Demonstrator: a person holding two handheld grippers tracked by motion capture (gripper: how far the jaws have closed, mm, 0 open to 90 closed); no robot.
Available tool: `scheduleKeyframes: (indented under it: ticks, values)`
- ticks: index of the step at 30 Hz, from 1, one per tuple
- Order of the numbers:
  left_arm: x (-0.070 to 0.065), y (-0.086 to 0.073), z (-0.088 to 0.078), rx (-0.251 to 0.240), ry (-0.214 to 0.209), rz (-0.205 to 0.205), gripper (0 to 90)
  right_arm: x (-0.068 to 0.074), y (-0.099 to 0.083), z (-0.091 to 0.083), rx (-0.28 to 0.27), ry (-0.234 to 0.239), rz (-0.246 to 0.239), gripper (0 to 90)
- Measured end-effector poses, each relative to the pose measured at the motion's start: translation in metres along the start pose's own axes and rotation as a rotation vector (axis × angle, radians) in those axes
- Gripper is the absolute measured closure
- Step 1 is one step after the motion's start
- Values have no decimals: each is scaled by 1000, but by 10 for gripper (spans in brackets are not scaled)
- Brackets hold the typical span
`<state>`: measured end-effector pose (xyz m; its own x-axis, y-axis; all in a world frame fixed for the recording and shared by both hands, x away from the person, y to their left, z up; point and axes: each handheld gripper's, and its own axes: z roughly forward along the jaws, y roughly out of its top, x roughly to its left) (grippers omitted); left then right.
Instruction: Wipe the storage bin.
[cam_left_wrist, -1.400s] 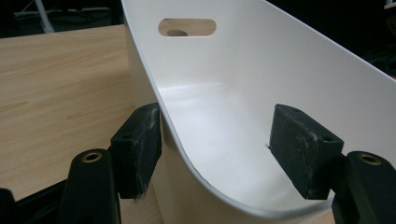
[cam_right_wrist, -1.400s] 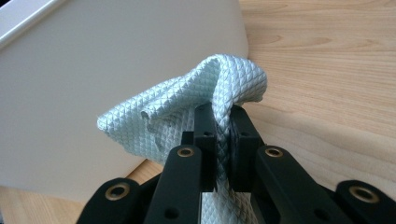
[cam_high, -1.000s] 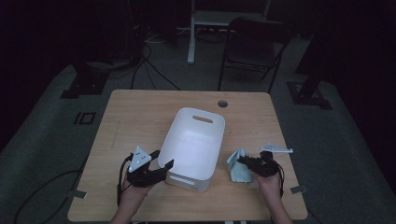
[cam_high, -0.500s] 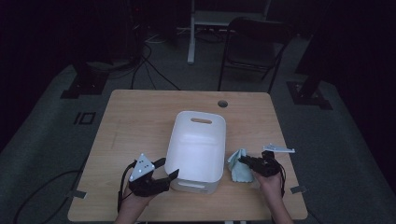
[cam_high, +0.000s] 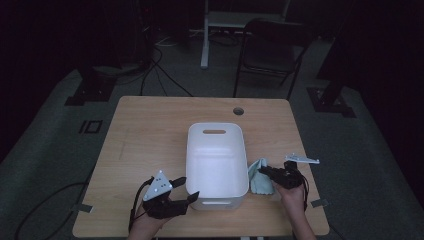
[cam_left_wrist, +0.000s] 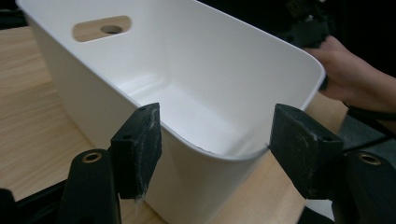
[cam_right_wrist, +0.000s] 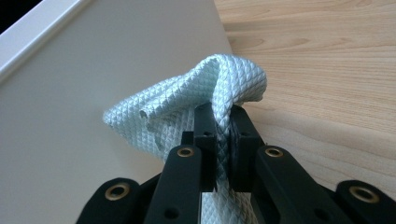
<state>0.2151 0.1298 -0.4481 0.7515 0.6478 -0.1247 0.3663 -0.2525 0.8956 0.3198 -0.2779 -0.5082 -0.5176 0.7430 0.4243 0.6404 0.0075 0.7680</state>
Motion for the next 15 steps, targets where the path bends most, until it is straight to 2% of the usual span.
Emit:
scheduleKeyframes:
  ticks: [3,8,11,15]
  values:
    - [-1,1,0,8,-1,18,345,0,0,-1,-3,-3,-2,844]
    - [9,12,-5,-8,3,27,346,0,1,-4,-10,-3,-4,844]
    - [21,22,-5,-27,20,41,345,0,1,-6,-13,-1,-3,844]
    - [44,37,3,-46,31,32,345,1,0,-8,-14,-1,-7,844]
